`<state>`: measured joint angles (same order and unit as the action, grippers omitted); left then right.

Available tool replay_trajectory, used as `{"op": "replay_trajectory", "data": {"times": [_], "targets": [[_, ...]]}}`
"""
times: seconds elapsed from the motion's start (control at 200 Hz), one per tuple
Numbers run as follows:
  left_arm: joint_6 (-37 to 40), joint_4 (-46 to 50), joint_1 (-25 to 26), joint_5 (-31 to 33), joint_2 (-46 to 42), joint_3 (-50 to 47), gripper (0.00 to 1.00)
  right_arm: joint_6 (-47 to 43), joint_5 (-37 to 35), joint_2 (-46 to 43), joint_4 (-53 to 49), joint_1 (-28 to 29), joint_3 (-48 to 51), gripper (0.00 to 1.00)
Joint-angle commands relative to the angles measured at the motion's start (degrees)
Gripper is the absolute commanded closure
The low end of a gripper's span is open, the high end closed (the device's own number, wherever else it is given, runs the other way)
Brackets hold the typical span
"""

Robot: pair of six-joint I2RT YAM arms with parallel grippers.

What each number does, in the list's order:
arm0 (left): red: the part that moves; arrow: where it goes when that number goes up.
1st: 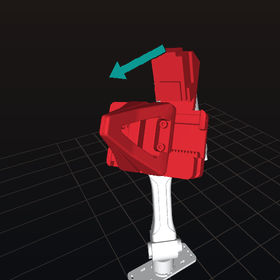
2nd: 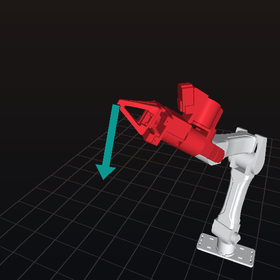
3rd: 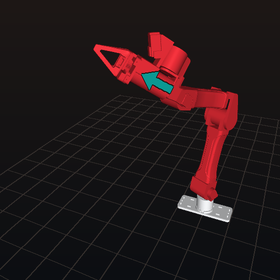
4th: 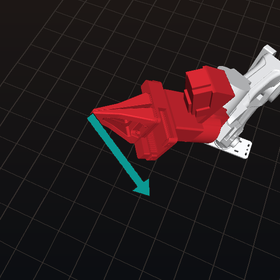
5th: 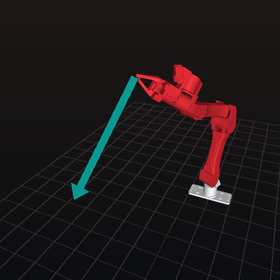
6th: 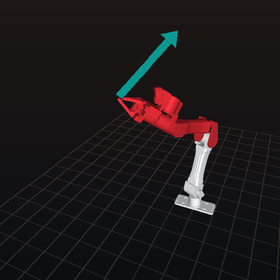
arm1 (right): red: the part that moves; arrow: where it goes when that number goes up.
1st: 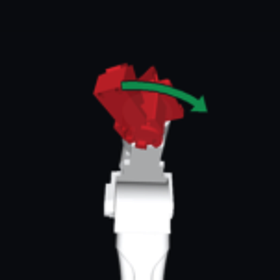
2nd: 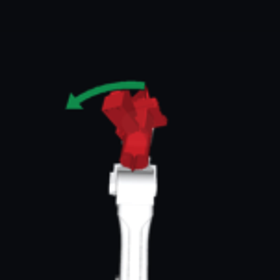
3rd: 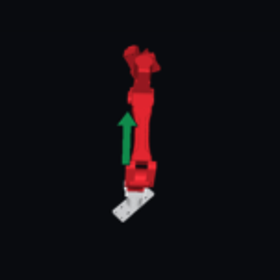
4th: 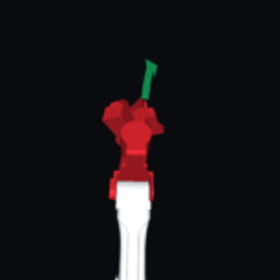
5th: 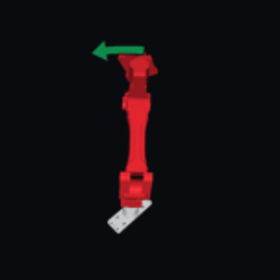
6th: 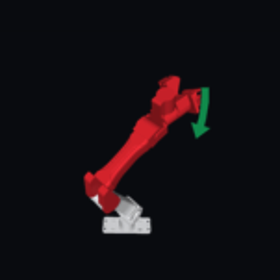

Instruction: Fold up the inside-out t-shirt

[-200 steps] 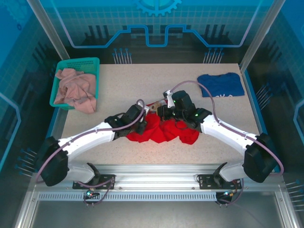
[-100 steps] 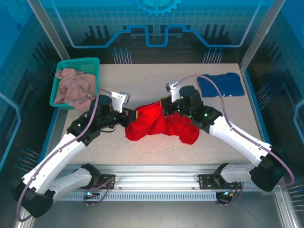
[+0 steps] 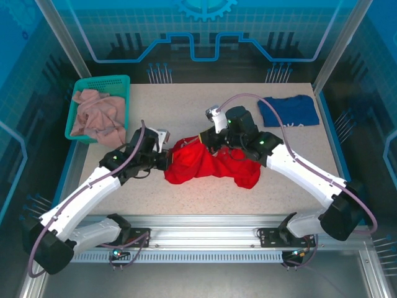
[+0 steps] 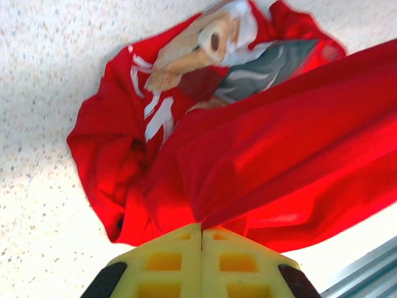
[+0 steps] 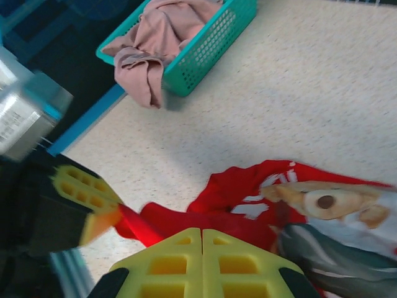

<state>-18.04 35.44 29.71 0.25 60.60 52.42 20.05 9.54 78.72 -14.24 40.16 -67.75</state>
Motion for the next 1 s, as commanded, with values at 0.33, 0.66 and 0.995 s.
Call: {"op": "replay_trajectory", "data": {"times": [0.33, 0.66, 0.995], "targets": [[-4.23, -12.23, 1.34, -6.27, -0.9, -7.96, 0.58, 9.4, 2.11, 3.08, 5.68, 1.64, 0.47, 1.0], [-0.76, -17.99, 8.05, -0.64, -1.12, -8.56, 0.38, 10.07, 1.53, 4.75, 3.8, 1.59, -1.42, 1.0], [0.89, -18.91, 9.31, 5.4, 5.73, -5.29, 0.38, 9.94, 1.23, 4.16, 3.6, 1.59, -0.59, 1.0]]}}
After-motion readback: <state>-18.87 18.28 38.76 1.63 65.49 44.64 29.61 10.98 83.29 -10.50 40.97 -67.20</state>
